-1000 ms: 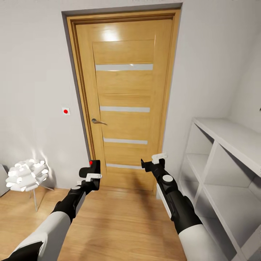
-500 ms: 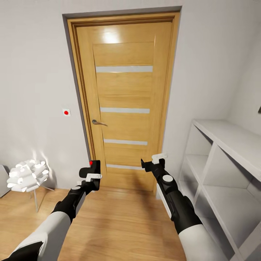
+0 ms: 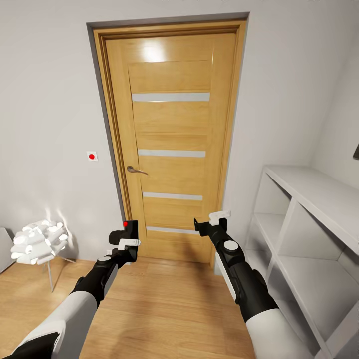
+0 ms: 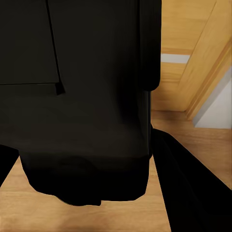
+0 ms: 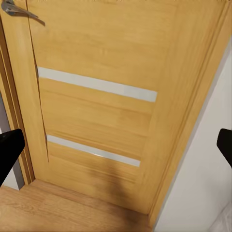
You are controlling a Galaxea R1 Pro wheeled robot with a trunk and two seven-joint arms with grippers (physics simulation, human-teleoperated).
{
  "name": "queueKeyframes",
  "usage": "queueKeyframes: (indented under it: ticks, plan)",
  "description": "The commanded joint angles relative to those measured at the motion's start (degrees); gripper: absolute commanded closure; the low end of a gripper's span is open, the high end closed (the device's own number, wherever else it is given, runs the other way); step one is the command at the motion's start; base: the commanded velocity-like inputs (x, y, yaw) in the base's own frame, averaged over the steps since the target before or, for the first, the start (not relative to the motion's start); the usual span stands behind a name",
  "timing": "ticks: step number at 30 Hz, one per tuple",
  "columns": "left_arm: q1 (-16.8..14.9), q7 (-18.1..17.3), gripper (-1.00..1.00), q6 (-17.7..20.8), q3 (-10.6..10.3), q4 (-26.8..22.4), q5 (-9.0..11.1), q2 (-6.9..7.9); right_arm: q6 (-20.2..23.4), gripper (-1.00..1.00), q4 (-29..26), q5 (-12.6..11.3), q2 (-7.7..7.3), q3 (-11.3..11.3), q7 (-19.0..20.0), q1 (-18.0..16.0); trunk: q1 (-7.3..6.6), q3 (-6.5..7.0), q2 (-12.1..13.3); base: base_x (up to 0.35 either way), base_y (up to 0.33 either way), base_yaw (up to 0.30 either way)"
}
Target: Attach the digital camera to the camera tripod in the bedroom.
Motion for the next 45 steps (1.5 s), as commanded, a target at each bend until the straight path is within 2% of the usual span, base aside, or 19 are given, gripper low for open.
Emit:
queueKeyframes:
  ticks: [1,27,45]
  plan:
    - [0.0,-0.5,1.00,0.3,0.5,-0.2,-0.5,-0.08,0.4,-1.00,-0.1,0.6,-0.01,0.1,-0.1,0.0,-0.20,0.07,0.3,0.000,0.000,0.000]
    - [0.0,-0.5,1.00,0.3,0.5,-0.1,-0.5,-0.16,0.6,-1.00,-0.1,0.6,-0.01,0.1,-0.1,-0.1,-5.91,4.74,10.7,0.000,0.000,0.000]
    - [0.0,-0.5,1.00,0.3,0.5,-0.1,-0.5,-0.24,0.6,-1.00,-0.1,0.6,-0.01,0.1,-0.1,0.0,-5.92,4.75,10.8,0.000,0.000,0.000]
